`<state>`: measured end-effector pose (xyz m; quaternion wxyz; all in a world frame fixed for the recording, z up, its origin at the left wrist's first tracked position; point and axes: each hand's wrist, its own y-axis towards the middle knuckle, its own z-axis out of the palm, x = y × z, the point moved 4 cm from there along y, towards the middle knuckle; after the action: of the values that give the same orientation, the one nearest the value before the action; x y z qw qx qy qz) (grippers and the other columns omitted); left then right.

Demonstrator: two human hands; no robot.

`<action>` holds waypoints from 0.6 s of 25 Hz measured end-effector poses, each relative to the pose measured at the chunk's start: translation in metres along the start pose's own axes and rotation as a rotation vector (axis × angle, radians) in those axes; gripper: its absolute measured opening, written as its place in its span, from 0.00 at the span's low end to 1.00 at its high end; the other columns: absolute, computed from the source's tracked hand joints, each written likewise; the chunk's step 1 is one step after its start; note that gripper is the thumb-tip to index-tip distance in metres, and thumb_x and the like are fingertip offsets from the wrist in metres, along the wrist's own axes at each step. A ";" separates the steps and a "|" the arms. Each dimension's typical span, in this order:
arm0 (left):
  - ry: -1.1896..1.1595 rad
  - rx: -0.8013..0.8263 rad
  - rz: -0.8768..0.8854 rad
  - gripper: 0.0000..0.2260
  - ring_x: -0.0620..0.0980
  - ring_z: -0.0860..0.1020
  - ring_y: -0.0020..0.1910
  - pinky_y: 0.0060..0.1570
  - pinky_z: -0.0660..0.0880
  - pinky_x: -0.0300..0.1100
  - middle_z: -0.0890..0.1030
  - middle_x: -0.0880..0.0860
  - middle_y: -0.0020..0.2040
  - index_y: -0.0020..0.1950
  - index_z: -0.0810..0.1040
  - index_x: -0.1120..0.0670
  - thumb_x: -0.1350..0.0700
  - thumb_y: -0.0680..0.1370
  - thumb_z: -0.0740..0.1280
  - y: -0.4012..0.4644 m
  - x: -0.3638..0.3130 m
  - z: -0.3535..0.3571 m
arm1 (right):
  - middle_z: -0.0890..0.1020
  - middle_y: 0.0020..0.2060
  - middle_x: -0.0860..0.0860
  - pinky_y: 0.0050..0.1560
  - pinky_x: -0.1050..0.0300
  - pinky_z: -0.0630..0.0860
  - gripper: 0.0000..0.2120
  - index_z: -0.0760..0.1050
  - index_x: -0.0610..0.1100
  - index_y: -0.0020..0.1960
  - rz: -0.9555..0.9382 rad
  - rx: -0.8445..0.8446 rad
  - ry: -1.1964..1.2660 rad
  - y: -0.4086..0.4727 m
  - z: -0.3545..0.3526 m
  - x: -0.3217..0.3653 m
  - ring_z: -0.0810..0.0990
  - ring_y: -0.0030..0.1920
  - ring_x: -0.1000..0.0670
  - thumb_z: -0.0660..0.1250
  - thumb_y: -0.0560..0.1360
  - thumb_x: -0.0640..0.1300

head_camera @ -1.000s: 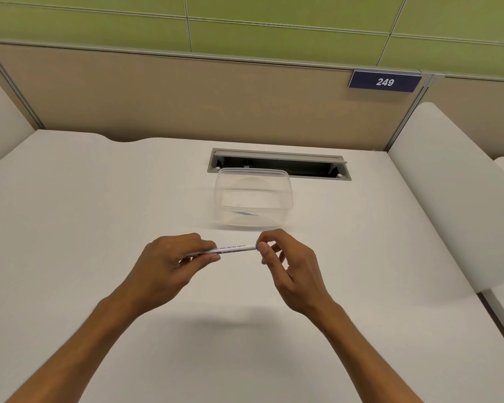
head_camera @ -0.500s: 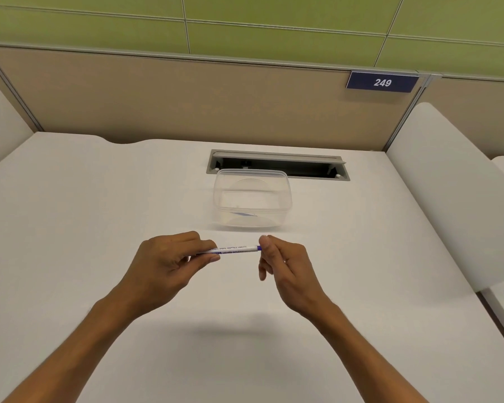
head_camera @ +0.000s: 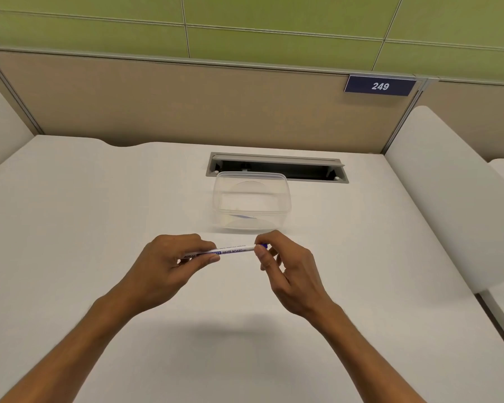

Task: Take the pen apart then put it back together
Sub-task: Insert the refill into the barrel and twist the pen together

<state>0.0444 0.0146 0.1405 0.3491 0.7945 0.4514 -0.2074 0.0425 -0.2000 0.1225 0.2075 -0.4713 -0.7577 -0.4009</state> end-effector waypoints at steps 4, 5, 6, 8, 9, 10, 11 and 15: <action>0.008 -0.017 0.025 0.10 0.44 0.68 0.30 0.31 0.63 0.38 0.71 0.40 0.32 0.47 0.83 0.48 0.45 0.77 0.65 -0.001 -0.002 -0.002 | 0.77 0.34 0.57 0.38 0.57 0.75 0.09 0.71 0.53 0.45 0.024 0.020 0.035 0.002 -0.001 0.000 0.77 0.36 0.55 0.56 0.80 0.53; 0.029 -0.022 0.035 0.10 0.43 0.68 0.30 0.30 0.64 0.40 0.71 0.40 0.32 0.47 0.83 0.48 0.45 0.77 0.65 -0.001 -0.003 -0.002 | 0.77 0.32 0.56 0.38 0.56 0.75 0.10 0.70 0.54 0.42 0.044 0.033 0.066 0.002 0.000 0.000 0.77 0.34 0.55 0.55 0.80 0.53; 0.053 -0.024 0.046 0.09 0.43 0.68 0.29 0.29 0.66 0.42 0.71 0.40 0.32 0.48 0.82 0.47 0.45 0.77 0.65 -0.001 -0.005 -0.002 | 0.76 0.29 0.56 0.37 0.53 0.74 0.13 0.68 0.55 0.39 0.070 0.045 0.107 0.002 0.001 0.001 0.76 0.33 0.53 0.55 0.81 0.54; 0.112 -0.030 0.076 0.08 0.43 0.67 0.29 0.27 0.69 0.45 0.70 0.40 0.33 0.49 0.82 0.46 0.46 0.77 0.65 -0.002 -0.010 -0.003 | 0.72 0.24 0.57 0.35 0.49 0.71 0.18 0.65 0.56 0.33 0.158 0.060 0.211 0.003 0.005 0.001 0.74 0.29 0.49 0.55 0.82 0.53; 0.158 -0.032 0.097 0.08 0.44 0.67 0.29 0.26 0.69 0.46 0.70 0.40 0.33 0.49 0.82 0.46 0.46 0.77 0.65 -0.001 -0.012 -0.003 | 0.69 0.22 0.57 0.33 0.48 0.70 0.22 0.63 0.54 0.30 0.228 0.066 0.285 0.004 0.007 0.000 0.73 0.26 0.48 0.56 0.82 0.52; 0.216 -0.031 0.119 0.09 0.45 0.67 0.28 0.24 0.69 0.45 0.70 0.41 0.33 0.48 0.82 0.46 0.46 0.78 0.64 0.000 -0.014 -0.003 | 0.65 0.21 0.57 0.32 0.47 0.69 0.24 0.62 0.53 0.28 0.311 0.079 0.370 0.004 0.010 -0.003 0.71 0.24 0.49 0.57 0.83 0.51; 0.272 -0.022 0.138 0.10 0.46 0.67 0.28 0.23 0.68 0.45 0.71 0.42 0.33 0.48 0.82 0.47 0.46 0.78 0.63 0.000 -0.015 -0.003 | 0.62 0.22 0.57 0.32 0.48 0.68 0.26 0.60 0.51 0.27 0.393 0.102 0.457 0.005 0.013 -0.006 0.69 0.23 0.50 0.57 0.84 0.49; 0.282 0.015 0.104 0.10 0.44 0.66 0.30 0.25 0.69 0.43 0.69 0.40 0.33 0.48 0.81 0.45 0.44 0.78 0.62 0.001 -0.007 0.001 | 0.68 0.24 0.51 0.35 0.59 0.70 0.24 0.65 0.42 0.30 0.449 0.158 0.485 0.003 0.015 -0.011 0.73 0.27 0.49 0.57 0.84 0.49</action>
<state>0.0421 0.0092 0.1445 0.2863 0.8408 0.4527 -0.0788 0.0514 -0.1933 0.1076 0.5006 -0.4998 -0.5923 -0.3858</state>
